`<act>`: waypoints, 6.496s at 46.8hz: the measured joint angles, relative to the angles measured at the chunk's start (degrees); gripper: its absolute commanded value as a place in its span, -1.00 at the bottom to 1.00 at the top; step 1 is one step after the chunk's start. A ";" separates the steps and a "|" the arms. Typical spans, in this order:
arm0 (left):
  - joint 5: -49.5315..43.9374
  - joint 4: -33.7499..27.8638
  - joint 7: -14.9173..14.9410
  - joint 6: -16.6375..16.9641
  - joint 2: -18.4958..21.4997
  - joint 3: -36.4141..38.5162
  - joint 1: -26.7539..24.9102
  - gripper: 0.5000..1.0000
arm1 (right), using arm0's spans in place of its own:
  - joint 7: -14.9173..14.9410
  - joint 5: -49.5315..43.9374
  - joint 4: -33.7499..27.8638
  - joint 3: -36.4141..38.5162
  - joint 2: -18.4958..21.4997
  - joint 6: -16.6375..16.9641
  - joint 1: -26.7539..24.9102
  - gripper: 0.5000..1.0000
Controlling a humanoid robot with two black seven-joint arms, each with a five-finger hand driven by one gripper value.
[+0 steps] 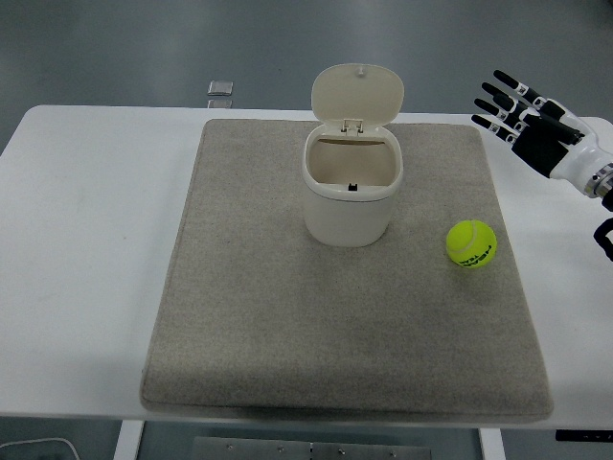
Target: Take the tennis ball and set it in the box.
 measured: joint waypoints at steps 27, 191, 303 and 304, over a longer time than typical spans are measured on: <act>0.00 -0.03 0.00 -0.01 0.00 -0.08 -0.02 0.97 | 0.08 -0.96 -0.13 -0.40 -2.56 1.36 -0.07 0.66; 0.01 -0.01 0.00 0.00 0.00 -0.08 0.01 0.97 | 25.58 -79.05 13.14 -12.63 -12.83 -9.58 -1.87 0.04; 0.00 -0.01 0.00 0.00 0.00 -0.08 -0.02 0.97 | 18.55 -69.98 19.11 -7.64 -1.88 -9.46 11.08 -0.93; 0.00 -0.01 -0.01 0.00 0.00 -0.08 -0.02 0.97 | 18.54 -69.98 19.10 -7.64 -1.53 -9.49 11.04 -0.80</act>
